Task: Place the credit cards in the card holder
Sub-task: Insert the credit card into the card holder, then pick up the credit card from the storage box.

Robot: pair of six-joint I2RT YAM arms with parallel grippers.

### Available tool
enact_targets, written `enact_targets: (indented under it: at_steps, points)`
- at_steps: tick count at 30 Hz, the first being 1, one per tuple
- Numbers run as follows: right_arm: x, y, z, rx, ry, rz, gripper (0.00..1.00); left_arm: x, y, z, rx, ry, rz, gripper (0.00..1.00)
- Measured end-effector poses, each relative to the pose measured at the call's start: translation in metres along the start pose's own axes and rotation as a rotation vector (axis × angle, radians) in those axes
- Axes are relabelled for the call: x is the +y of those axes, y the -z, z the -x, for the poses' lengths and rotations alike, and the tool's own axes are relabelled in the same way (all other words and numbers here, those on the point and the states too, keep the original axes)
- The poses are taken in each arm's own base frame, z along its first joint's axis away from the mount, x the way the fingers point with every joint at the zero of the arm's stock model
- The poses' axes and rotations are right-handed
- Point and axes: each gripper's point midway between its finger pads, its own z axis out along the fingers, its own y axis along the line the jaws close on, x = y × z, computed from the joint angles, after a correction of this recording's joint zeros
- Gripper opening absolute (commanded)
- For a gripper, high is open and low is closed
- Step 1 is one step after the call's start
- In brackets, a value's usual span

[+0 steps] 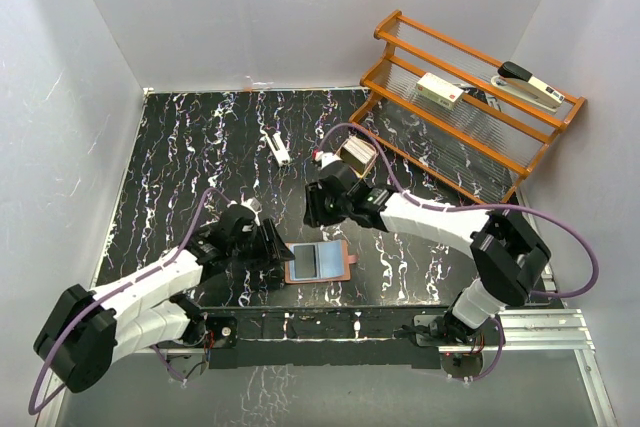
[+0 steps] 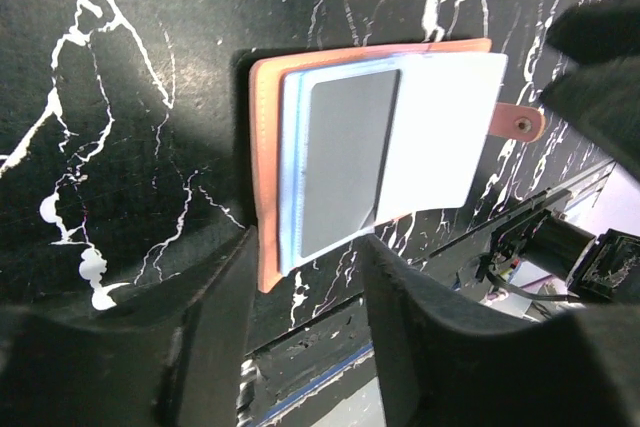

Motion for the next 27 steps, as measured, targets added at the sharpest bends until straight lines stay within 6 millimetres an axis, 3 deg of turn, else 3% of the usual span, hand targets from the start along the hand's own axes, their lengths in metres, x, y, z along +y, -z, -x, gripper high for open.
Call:
enact_targets:
  at_steps: [7,8,9,10,17,23,27]
  points:
    - [-0.033,0.011,0.071,-0.129,0.131,-0.152,0.41,-0.013,0.017,0.013,-0.055,-0.037,-0.006,0.7]
    - [-0.043,0.01,0.082,-0.141,0.141,-0.185,0.42,-0.013,0.018,0.014,-0.059,-0.043,-0.008,0.75]
    - [-0.054,0.008,0.092,-0.15,0.151,-0.219,0.43,-0.014,0.02,0.015,-0.062,-0.047,-0.009,0.92]
    - [-0.065,0.007,0.1,-0.154,0.164,-0.256,0.43,-0.015,0.022,0.015,-0.065,-0.054,-0.009,0.98]
    - [-0.131,-0.006,0.131,-0.11,0.245,-0.473,0.48,-0.032,0.041,0.028,-0.095,-0.12,-0.015,0.99]
    - [-0.164,-0.012,0.145,-0.08,0.305,-0.593,0.5,-0.055,0.069,0.046,-0.162,-0.211,-0.035,0.99]
    - [-0.176,-0.017,0.148,-0.06,0.347,-0.643,0.51,-0.055,0.082,0.052,-0.199,-0.267,-0.015,0.99]
